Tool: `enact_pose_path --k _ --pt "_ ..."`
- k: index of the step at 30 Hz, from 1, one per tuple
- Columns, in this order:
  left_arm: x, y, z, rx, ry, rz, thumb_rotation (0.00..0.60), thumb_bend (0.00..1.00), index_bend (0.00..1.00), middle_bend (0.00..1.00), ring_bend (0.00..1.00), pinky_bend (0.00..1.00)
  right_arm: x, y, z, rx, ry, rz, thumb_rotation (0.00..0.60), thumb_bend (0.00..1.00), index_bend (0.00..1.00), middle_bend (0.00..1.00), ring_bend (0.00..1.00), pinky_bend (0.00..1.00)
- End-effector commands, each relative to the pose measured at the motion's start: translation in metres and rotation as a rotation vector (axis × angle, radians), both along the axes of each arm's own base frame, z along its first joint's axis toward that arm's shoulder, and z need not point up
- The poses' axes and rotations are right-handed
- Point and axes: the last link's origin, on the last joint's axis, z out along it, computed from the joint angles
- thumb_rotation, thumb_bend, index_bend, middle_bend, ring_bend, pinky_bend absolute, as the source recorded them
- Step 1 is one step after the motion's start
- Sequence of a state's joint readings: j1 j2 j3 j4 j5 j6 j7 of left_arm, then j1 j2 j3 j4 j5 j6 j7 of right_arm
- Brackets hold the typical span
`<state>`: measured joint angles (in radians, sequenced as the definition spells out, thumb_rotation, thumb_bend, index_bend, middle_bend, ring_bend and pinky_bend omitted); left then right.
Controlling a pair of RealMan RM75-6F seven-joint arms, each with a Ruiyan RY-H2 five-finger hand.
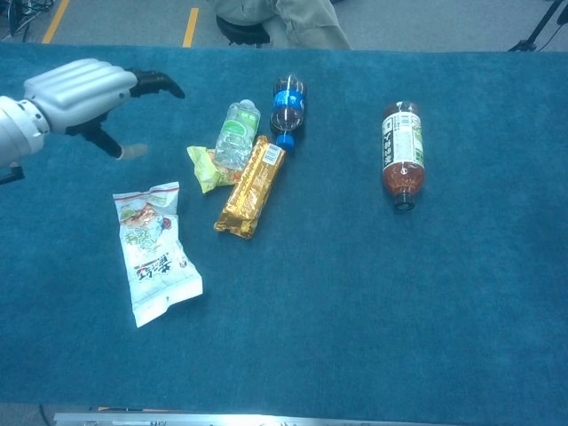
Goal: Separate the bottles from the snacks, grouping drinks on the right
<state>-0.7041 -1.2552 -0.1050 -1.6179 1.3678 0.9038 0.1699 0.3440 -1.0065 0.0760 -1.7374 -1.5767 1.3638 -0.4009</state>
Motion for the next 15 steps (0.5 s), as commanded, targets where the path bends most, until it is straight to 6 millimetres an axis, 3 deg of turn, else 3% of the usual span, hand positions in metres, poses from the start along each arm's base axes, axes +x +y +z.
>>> enact_pose_path --k 1,6,15 --pt "0.007 0.002 -0.005 -0.003 -0.019 0.005 0.6 0.3 0.13 0.14 0.18 0.26 0.0 0.001 0.001 -0.001 -0.003 0.002 0.6 0.0 0.13 0.32 0.25 0.41" --pt "0.012 -0.015 -0.013 -0.053 -0.001 0.0 0.6 0.3 0.11 0.14 0.18 0.26 -0.003 0.0 0.001 -0.002 -0.003 -0.008 0.6 0.0 0.13 0.32 0.25 0.41" --pt "0.031 -0.058 -0.035 -0.232 0.03 -0.181 0.6 0.3 0.12 0.14 0.18 0.26 -0.008 -0.002 -0.001 0.008 -0.006 -0.021 0.6 0.0 0.13 0.32 0.25 0.41"
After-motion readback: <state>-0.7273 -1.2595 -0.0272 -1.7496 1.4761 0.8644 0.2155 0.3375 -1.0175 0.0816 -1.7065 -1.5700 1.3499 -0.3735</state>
